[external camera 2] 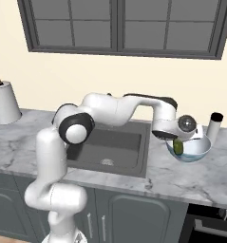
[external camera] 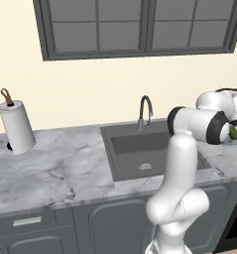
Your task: Pick the cucumber from the sink and place it in the bowl. Then pick the bowl and place it in the microwave. Then close the microwave door and press the start button.
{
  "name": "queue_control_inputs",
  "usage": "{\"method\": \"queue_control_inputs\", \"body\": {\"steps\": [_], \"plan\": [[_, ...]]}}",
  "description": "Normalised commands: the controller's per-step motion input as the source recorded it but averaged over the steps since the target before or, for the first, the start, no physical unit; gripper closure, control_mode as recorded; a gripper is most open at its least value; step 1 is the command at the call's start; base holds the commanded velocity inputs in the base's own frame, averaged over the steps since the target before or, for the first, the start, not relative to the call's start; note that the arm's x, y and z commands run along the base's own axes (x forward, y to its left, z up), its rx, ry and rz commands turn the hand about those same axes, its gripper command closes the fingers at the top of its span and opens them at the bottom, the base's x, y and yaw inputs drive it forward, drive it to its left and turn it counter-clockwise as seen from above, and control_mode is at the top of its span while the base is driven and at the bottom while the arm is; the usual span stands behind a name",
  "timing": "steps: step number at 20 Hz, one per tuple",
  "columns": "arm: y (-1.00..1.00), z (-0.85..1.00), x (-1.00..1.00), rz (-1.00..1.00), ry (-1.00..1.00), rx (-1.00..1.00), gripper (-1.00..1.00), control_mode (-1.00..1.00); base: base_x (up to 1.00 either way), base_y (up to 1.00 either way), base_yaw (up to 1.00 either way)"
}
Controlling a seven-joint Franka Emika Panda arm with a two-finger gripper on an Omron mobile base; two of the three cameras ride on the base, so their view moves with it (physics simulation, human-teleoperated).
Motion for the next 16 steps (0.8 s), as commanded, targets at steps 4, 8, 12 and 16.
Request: {"method": "queue_control_inputs", "body": {"steps": [4,8,12,16], "plan": [[-0.37,0.19,0.26,0.11,0.0,0.0,1.0,-1.0,0.0,0.0,0.0],[-0.26,0.04,0.35,0.17,0.02,0.0,1.0,-1.0,0.0,0.0,0.0],[-0.03,-0.13,0.4,0.17,0.04,-0.03,1.0,-1.0,0.0,0.0,0.0],[0.0,-0.64,0.28,0.17,0.0,-0.13,1.0,-1.0,0.0,0.0,0.0]]}}
